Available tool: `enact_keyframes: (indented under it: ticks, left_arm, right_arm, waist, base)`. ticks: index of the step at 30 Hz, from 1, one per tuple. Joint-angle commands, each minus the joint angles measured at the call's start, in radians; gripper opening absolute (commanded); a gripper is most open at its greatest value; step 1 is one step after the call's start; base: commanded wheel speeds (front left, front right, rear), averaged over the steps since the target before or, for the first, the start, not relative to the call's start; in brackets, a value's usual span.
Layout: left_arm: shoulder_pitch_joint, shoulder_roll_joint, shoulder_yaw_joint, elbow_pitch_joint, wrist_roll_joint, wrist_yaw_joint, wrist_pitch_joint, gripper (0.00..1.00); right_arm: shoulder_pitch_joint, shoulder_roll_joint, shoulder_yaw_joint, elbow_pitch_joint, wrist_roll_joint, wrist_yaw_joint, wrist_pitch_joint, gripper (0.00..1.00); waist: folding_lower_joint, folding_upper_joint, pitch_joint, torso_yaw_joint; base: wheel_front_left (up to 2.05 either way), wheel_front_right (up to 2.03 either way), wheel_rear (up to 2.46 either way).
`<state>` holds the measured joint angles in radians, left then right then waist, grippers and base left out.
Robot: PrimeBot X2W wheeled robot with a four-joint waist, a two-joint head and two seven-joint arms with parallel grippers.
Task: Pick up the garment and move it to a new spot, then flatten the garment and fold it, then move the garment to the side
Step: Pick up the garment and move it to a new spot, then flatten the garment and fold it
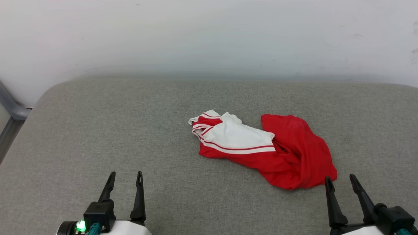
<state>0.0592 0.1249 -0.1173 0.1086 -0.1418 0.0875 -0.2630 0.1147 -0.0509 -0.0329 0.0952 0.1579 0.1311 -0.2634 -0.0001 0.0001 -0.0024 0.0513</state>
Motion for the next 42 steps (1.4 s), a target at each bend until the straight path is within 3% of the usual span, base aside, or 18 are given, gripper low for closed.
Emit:
enact_keyframes:
  ticks: [1,13,30,36,42]
  left_arm:
    - [0.012,-0.002,0.008,0.001,0.009,-0.006,-0.003,1.00]
    - [0.012,-0.030,0.051,0.010,0.038,-0.052,-0.003,1.00]
    - [-0.008,-0.055,0.078,0.021,0.066,-0.081,-0.003,1.00]
    - [-0.032,-0.059,0.079,0.014,0.072,-0.092,-0.003,1.00]
    - [-0.072,-0.064,0.072,0.006,0.076,-0.100,-0.003,1.00]
  right_arm:
    - [0.009,0.001,0.002,0.001,0.009,-0.001,-0.002,1.00]
    - [0.009,0.001,0.003,0.000,0.017,-0.001,-0.002,1.00]
    - [-0.064,-0.005,-0.018,-0.039,-0.032,-0.001,-0.002,1.00]
    - [-0.208,-0.096,0.000,-0.066,-0.038,-0.001,-0.002,1.00]
    - [-0.414,-0.244,0.127,-0.002,0.027,-0.001,-0.002,1.00]
  waist:
    - [0.0001,-0.0001,0.000,-0.001]
    - [0.0001,-0.0001,0.002,-0.003]
    - [0.0001,-0.0001,0.007,0.014]
    - [0.0001,-0.0001,0.029,0.032]
    - [0.0001,-0.0001,0.080,0.054]
  base:
    - [0.00,0.00,0.00]
    - [0.00,0.00,0.00]
    - [0.00,0.00,0.00]
    - [0.00,0.00,0.00]
    - [0.00,0.00,0.00]
